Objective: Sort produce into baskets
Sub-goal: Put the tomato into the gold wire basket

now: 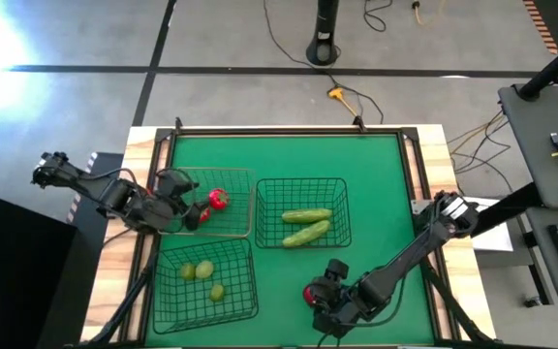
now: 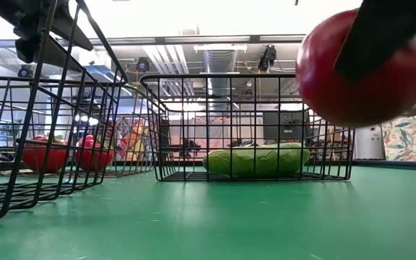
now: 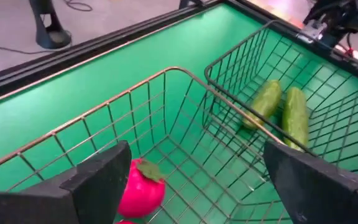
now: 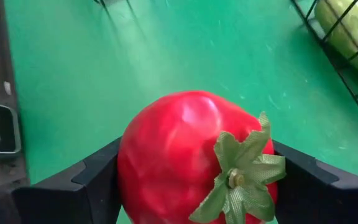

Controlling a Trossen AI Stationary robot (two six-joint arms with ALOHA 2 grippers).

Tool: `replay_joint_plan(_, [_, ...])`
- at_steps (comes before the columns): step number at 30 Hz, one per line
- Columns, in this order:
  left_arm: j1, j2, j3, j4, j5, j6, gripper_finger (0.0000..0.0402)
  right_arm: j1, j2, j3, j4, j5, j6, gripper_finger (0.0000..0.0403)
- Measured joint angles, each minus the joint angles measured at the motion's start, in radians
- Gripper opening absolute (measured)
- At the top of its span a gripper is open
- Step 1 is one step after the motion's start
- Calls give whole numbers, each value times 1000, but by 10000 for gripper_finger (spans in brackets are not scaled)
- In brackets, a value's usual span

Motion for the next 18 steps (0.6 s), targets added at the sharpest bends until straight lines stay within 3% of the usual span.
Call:
replay_joint_plan(3, [-1, 14, 0, -1, 30, -17, 348, -3, 18, 0, -2, -24, -1, 301])
replay_joint_plan(7, [-2, 40, 0, 22, 146, -23, 348, -5, 36, 0, -8, -67, -7, 301])
replay_joint_plan(10, [-4, 60, 0, 57, 150, -10, 348, -5, 56, 0, -58, -72, -13, 304])
replay_joint_plan(18, [-9, 111, 0, 343, 147, 235, 348, -5, 98, 0, -79, -91, -25, 331])
